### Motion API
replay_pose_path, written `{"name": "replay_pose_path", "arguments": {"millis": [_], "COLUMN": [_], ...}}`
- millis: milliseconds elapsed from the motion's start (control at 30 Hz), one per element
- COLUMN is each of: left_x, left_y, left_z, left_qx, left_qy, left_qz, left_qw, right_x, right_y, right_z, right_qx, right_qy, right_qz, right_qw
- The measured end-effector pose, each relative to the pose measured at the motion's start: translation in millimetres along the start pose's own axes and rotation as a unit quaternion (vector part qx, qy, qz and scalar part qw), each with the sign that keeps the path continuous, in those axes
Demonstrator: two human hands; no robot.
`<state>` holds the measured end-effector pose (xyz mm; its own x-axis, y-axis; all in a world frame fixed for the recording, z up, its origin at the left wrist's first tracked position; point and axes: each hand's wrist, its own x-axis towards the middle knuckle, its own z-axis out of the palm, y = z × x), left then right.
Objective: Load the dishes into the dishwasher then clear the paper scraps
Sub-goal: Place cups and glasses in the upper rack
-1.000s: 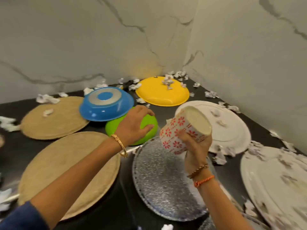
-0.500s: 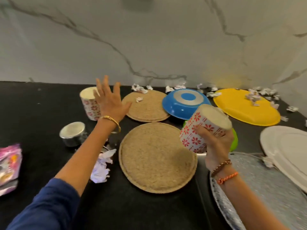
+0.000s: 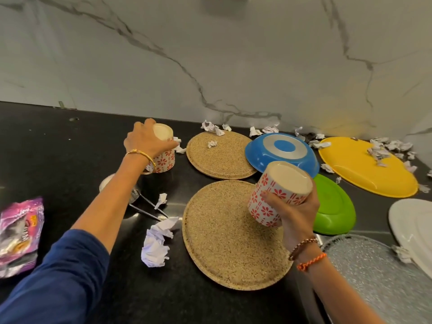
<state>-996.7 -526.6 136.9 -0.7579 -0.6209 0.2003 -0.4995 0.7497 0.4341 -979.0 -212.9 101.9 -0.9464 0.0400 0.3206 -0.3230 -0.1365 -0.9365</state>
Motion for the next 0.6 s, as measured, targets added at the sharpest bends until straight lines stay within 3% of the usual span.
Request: {"name": "replay_pose_path", "arguments": {"millis": [133,233,333,433,600], "left_x": [-23,-43,-61,-87,-150], "left_y": [25,64,106,157,236], "left_z": [-4,-16,-23,-22,-3], "left_qx": [-0.056,-0.100,-0.159,-0.251,-0.327], "left_qy": [0.061,0.081,0.064,0.000,-0.105], "left_qz": [0.096,0.217,0.345,0.427,0.542], "left_qw": [0.992,0.968,0.923,0.869,0.767], "right_x": [6,9,5,-9,-74], "right_y": [-10,-25,-44,-66,-113], "right_z": [-4,-12,-23,-47,-109], "right_qx": [-0.014,-0.053,-0.082,-0.126,-0.249], "right_qy": [0.007,0.023,0.056,0.133,0.276], "right_qz": [-0.041,-0.091,-0.142,-0.188,-0.229], "right_qw": [0.999,0.994,0.985,0.965,0.900]}}
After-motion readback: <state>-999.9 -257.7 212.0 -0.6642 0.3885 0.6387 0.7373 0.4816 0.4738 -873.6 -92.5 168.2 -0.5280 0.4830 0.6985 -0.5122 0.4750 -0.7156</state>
